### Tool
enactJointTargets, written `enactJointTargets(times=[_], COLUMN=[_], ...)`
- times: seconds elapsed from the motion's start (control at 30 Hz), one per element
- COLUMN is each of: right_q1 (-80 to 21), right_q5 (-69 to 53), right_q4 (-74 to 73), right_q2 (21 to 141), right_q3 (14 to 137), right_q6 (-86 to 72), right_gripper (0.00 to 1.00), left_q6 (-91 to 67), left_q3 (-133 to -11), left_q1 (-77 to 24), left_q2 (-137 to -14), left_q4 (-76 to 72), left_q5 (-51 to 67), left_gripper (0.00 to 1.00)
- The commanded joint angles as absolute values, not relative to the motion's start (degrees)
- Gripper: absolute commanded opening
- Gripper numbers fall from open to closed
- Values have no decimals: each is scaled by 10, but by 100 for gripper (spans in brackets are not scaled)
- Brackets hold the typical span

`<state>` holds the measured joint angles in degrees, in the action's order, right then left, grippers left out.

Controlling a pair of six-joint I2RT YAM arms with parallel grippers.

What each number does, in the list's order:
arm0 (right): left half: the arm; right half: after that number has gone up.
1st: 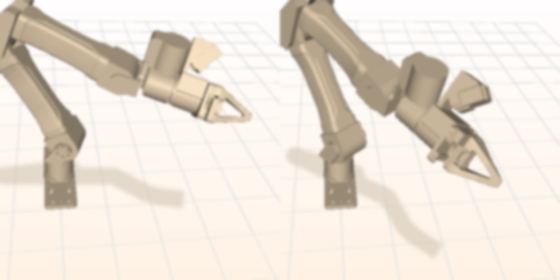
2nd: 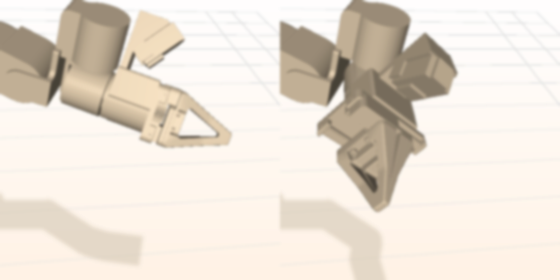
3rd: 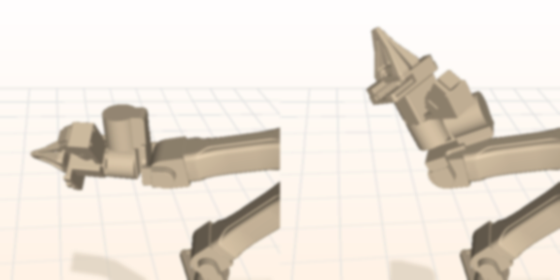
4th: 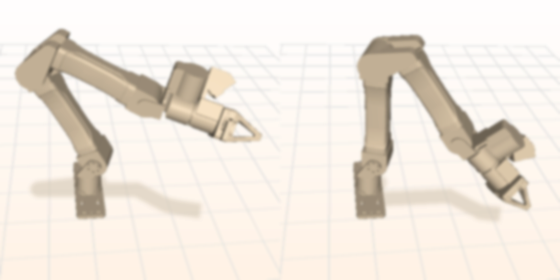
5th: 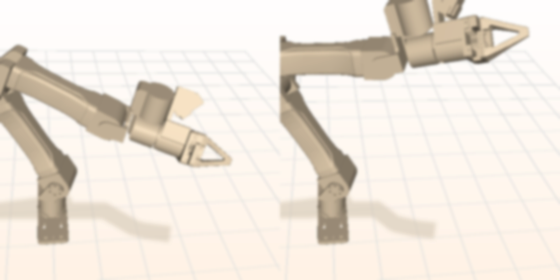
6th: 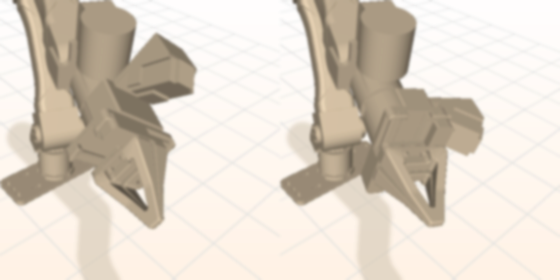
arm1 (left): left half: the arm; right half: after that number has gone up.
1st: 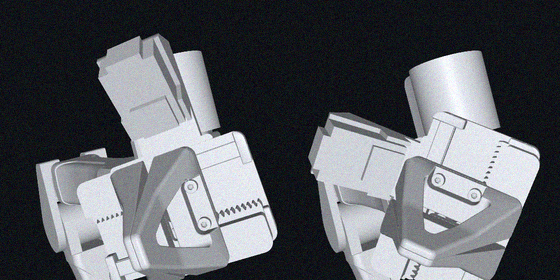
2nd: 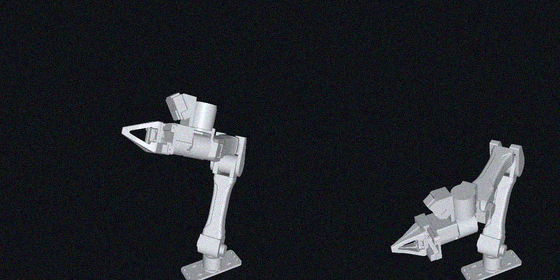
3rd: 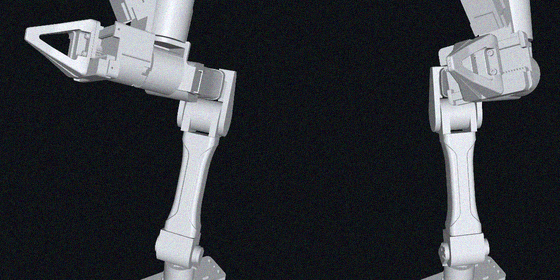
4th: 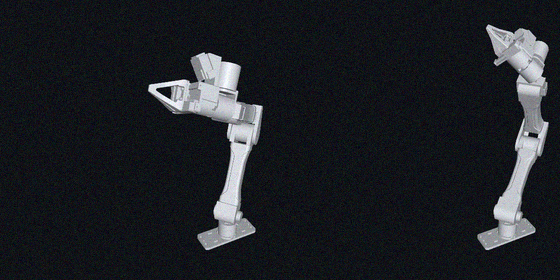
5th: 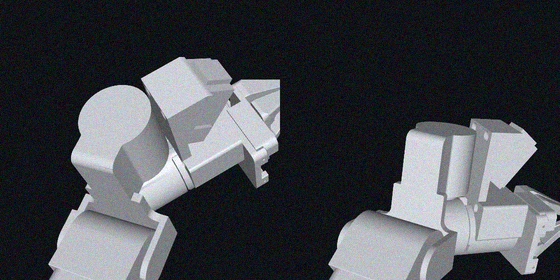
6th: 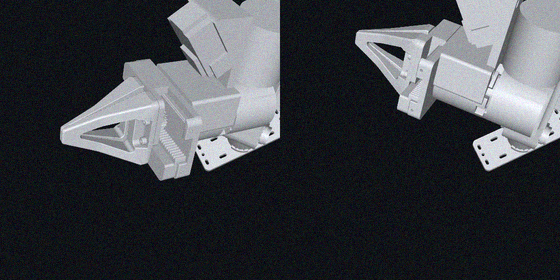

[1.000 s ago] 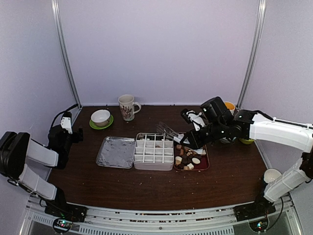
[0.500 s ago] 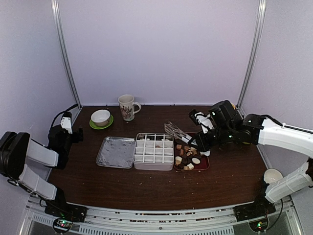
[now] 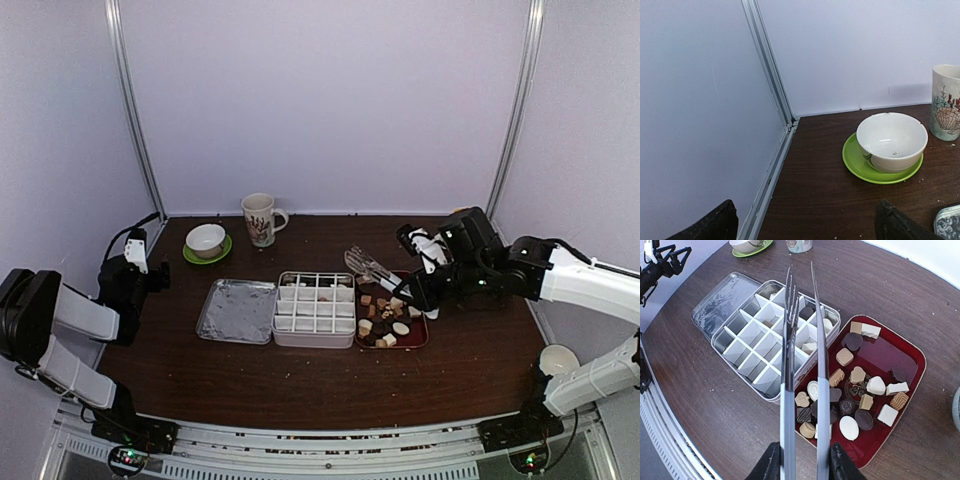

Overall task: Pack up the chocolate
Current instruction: Pick up the fake chocolate from the plate.

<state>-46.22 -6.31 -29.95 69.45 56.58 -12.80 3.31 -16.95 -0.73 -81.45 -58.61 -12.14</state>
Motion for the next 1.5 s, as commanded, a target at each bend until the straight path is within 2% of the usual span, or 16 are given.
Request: enactJointTargets(times=[0.0, 0.43, 1.0, 1.1, 1.33, 1.47], right_q1=[-458, -451, -435, -433, -430, -430], right_q5=[-41, -8, -22, -19, -23, -24], right_q4=[-286, -296, -352, -352, -396, -418], right_q2=[661, 631, 608, 598, 609, 602], right_q3=[551, 520, 491, 479, 486, 488], right_q6=[-124, -124, -186, -194, -196, -204], right_gripper=[32, 29, 27, 27, 27, 27], left_q6=[29, 29, 35, 67, 76, 79], left_q3=[-179, -178, -176, -138, -114, -55], left_q1=[-3, -3, -3, -2, -2, -2], left_q2=[-818, -818, -816, -811, -811, -829], left_q4=[-606, -605, -607, -656, -698, -827], left_q5=[-116, -116, -96, -17, -2, 17], left_gripper=[98, 98, 98, 98, 98, 98])
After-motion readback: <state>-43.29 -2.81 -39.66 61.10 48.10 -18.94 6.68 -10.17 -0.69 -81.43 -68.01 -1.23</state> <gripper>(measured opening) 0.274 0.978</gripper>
